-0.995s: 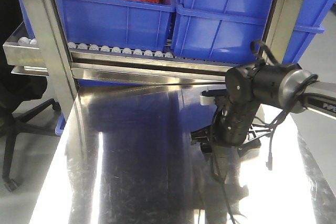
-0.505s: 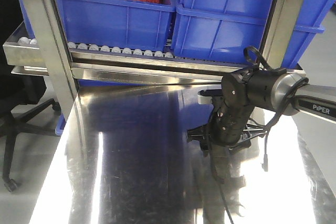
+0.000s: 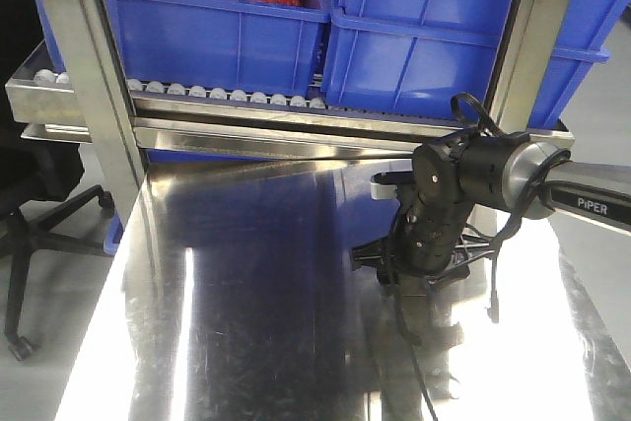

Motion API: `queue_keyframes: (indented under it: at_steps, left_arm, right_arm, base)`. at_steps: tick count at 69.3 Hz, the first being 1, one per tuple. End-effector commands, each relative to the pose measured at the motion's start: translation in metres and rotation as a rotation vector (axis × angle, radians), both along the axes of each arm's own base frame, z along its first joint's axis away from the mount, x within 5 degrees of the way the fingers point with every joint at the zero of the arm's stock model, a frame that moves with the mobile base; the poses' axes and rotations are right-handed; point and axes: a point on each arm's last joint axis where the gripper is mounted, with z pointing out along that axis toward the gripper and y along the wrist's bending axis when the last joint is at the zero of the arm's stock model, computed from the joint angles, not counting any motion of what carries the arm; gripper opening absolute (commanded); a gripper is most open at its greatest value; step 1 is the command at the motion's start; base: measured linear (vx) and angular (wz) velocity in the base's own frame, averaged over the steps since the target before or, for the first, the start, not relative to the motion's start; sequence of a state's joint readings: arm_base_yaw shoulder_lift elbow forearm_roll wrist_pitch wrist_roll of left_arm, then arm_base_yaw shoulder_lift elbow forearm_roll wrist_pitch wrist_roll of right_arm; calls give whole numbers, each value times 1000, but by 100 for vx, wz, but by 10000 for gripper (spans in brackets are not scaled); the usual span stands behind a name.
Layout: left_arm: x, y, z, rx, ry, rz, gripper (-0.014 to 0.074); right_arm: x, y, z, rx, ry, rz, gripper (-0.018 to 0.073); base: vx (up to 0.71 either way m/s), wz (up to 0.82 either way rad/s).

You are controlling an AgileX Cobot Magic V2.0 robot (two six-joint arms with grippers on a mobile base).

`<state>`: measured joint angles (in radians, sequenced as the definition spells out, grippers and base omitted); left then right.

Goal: Move and align brake pads A on conveyor
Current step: 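Lower the right gripper, close it on the brake pad, then lift the brake pad in the right gripper off the table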

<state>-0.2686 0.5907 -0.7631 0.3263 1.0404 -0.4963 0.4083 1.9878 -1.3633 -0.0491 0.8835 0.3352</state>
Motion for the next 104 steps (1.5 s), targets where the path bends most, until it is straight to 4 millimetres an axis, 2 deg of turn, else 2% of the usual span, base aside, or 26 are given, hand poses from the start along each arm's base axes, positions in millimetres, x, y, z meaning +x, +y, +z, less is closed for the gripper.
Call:
queue_keyframes:
  at_steps: [1,12,22,30,34,36,39,48,62,71,78,92,104]
  left_arm:
    - [4,-1,13,0,-99,-17,-6]
    - [4,-1,13,0,-99,-17,-6]
    - [4,-1,13,0,-99,-17,-6]
    - [4,-1,13,0,-99,-17,-6]
    - [4,-1,13,0,-99,-17,-6]
    - [4,-1,13,0,-99,-17,-6]
    - [4,-1,13,0,-99,-17,-6]
    - [4,-1,13,0,-99,-17,-6]
    - [4,-1,13,0,-99,-17,-6]
    - [4,-1,13,0,-99,-17,-6]
    - [4,-1,13,0,-99,-17,-6]
    - [4,-1,13,0,-99,-17,-6]
    - [4,-1,13,0,-99,-17,-6]
  right_arm:
    - [5,-2,24,17,-87,6,419]
    - [6,-3,21,10,-76,3,372]
    - [6,-3,21,11,-76,3,279]
    - [6,-3,21,9,-75,6,125]
    - [5,-3,21,5,-73,20,15]
    - [5,-2,22,5,-76,29,-16]
    - [5,-3,24,5,-83,34,-13]
    - [2,-3,46,30,-150,39,-9]
    - [-12,-9,104,94,-314,40,-8]
    - [-30,-16,143,144,-437,42,-5]
    - [-56,-27,167,190,-545,45,-3]
    - [-112,-57,189,220,-690,63,-3]
    - [-158,-91,199,205,-772,25,-3]
  base:
    - [0,0]
    - [0,0]
    - [0,0]
    - [0,0]
    - [0,0]
    - [0,0]
    - [0,0]
    - [0,0]
    - [0,0]
    - [0,0]
    - [0,0]
    - [0,0]
    - [0,0]
